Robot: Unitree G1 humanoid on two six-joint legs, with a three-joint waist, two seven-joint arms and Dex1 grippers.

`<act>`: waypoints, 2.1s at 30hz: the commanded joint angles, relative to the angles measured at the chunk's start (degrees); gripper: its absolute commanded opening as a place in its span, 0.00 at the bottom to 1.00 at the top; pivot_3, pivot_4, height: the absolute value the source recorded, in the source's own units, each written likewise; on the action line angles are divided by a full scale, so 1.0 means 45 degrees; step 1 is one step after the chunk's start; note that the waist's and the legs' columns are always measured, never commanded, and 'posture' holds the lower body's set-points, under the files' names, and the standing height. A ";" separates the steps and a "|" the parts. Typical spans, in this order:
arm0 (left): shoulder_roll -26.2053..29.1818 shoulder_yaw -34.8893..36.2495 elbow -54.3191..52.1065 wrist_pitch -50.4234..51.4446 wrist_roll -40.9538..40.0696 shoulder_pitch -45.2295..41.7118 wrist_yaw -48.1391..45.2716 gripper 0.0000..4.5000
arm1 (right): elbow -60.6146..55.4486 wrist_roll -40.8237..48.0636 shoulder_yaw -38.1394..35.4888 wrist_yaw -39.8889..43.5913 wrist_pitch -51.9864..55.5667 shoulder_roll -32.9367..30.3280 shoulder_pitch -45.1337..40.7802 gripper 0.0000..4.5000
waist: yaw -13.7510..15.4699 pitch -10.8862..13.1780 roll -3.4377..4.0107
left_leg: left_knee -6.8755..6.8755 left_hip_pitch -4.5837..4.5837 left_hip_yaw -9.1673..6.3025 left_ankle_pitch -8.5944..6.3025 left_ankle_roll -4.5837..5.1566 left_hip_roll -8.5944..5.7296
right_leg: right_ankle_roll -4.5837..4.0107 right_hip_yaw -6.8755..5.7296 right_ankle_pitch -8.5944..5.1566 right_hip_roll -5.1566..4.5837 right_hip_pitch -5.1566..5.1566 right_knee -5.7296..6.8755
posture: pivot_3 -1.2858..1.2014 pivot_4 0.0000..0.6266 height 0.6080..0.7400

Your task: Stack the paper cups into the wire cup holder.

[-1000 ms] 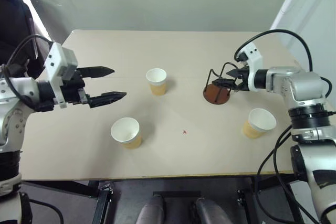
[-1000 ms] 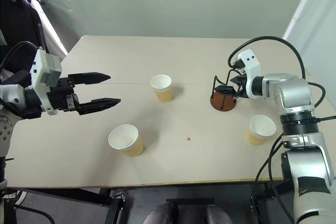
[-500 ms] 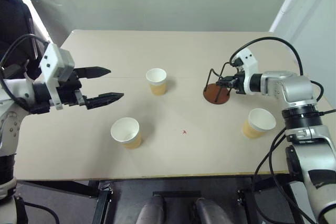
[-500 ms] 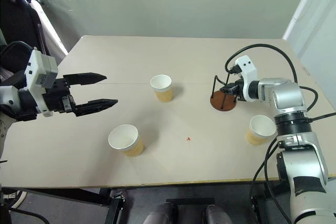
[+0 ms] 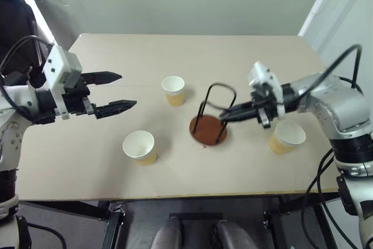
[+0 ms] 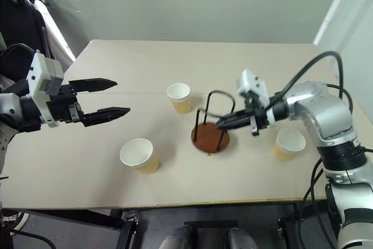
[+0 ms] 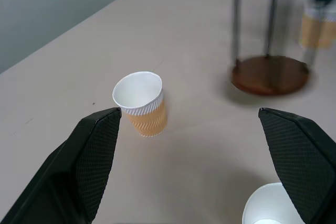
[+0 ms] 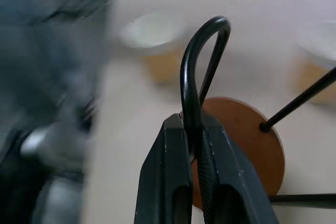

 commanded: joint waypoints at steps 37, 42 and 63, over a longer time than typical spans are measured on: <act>-0.0087 -0.1449 0.0652 -0.0370 -0.0105 -0.2593 -0.1528 1.00 | -0.0243 -0.1662 -0.1220 0.0870 -0.1905 -0.2272 -0.1103 0.99 | 0.0126 0.0001 -0.0013 | 0.0031 -0.0023 -0.0008 0.0004 0.0011 0.0003 | -0.0029 -0.0019 0.0008 -0.0002 -0.0004 0.0007 | 0.52 0.24 1.00; -0.0127 -0.2499 -0.0568 -0.0016 -0.0450 -0.2710 -0.2844 1.00 | -0.1409 -0.1407 -0.3044 0.1223 -0.1273 -0.5617 0.0940 0.99 | 0.0232 -0.0036 -0.0087 | -0.0022 -0.0027 -0.0012 -0.0023 -0.0008 0.0001 | -0.0040 -0.0020 -0.0017 -0.0005 0.0002 -0.0029 | 0.52 0.24 1.00; -0.0330 -0.2929 -0.1337 -0.0234 0.0117 -0.2125 -0.2982 1.00 | -0.1189 -0.2752 -0.2026 -0.0881 -0.2192 -0.6139 0.5604 0.99 | 0.0089 -0.0007 -0.0083 | 0.0114 -0.0004 0.0002 -0.0054 0.0052 0.0001 | 0.0074 0.0000 -0.0034 0.0002 0.0068 0.0005 | 0.52 0.24 1.00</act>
